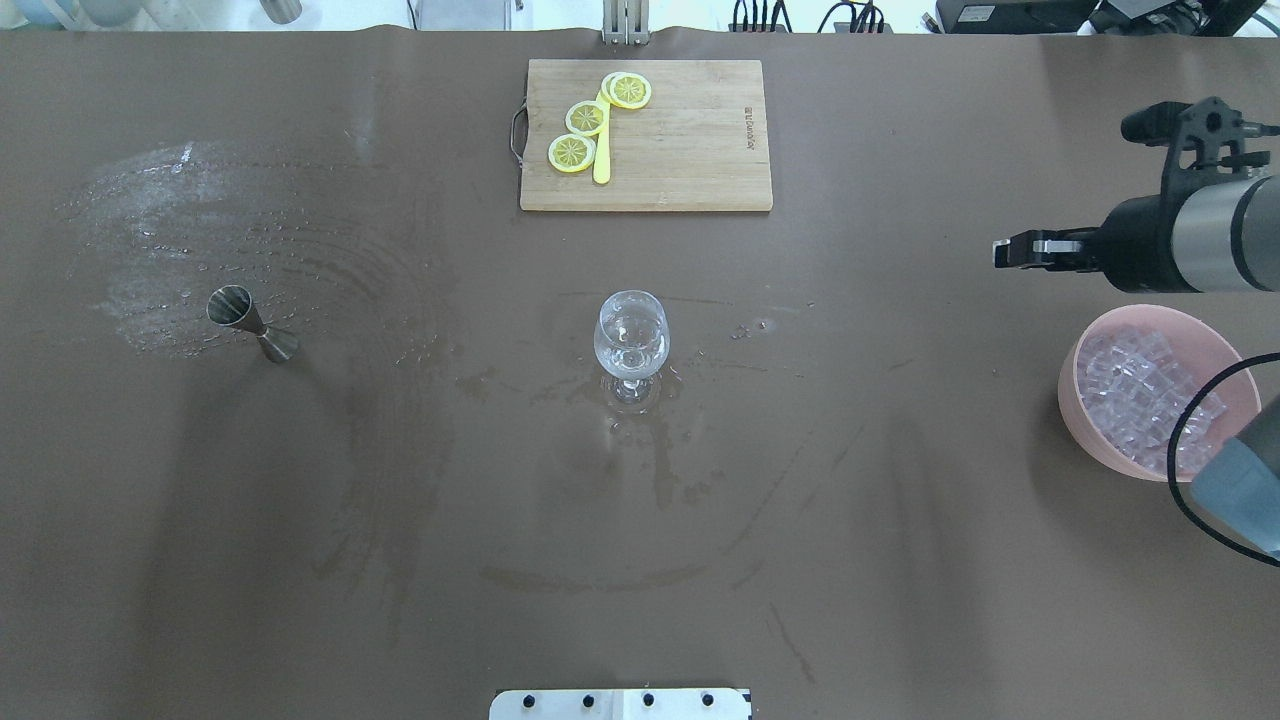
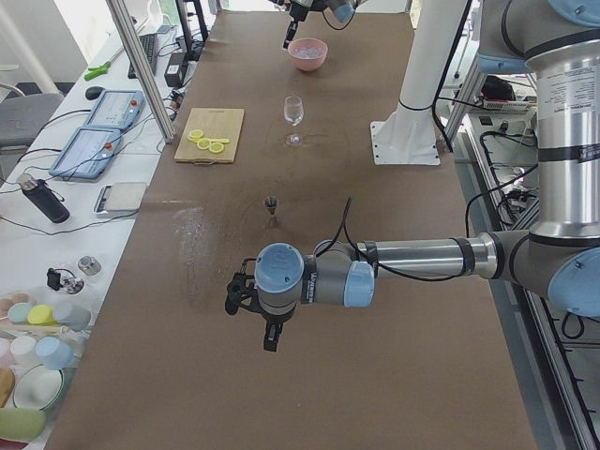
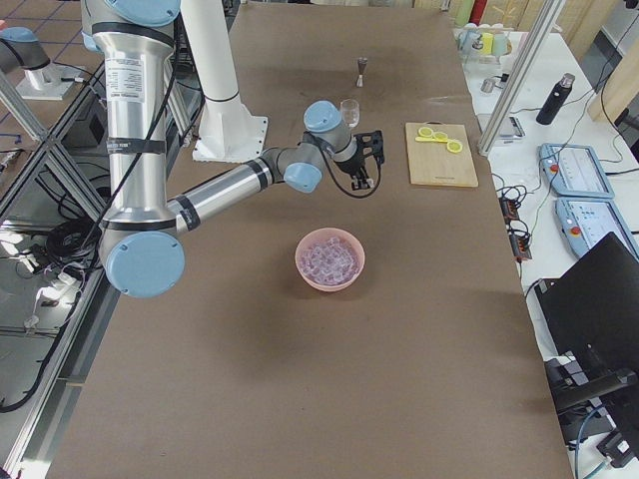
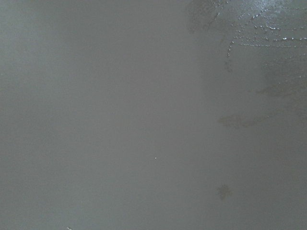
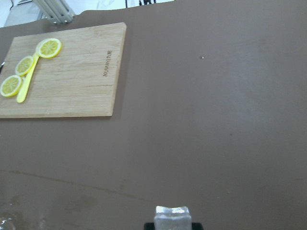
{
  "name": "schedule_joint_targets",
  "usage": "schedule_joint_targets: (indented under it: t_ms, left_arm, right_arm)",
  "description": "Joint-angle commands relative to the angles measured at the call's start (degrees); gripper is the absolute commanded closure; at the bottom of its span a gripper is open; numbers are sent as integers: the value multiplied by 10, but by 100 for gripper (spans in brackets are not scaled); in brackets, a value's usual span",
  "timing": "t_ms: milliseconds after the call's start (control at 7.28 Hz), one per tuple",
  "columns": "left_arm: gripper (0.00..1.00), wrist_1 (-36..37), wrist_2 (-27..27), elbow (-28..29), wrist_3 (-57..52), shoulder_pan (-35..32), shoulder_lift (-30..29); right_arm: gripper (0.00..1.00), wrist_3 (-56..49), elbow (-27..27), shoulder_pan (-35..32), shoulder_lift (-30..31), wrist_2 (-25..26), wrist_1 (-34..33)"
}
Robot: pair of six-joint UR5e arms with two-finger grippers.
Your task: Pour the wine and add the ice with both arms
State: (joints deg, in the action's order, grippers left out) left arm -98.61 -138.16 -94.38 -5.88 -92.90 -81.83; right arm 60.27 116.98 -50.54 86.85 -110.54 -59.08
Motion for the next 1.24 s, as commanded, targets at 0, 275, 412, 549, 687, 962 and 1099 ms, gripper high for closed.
schedule_joint_targets:
  t_ms: [0,275,412,549,687,962,1099]
  left_arm:
    - [2,0,0,2,0,0,0]
    - [2,0,-2,2,1,0,-1]
    - [2,0,-3,1,3,0,-1]
    - [2,0,-3,0,3,0,-1]
    - [2,0,-3,-1,3,0,-1]
    - [2,0,-3,-1,3,2,-2]
    - [2,0,-3,-1,3,2,-1]
  right_arm:
    - [100,40,6,42,-113,10,-122]
    - [100,84,11,109,-207,79,-254]
    - [100,103,10,128,-238,89,-305]
    - [100,128,9,145,-265,93,-339]
    - [100,158,9,162,-291,106,-374]
    - [100,199,6,188,-351,117,-446]
    - [100,217,4,209,-373,142,-463]
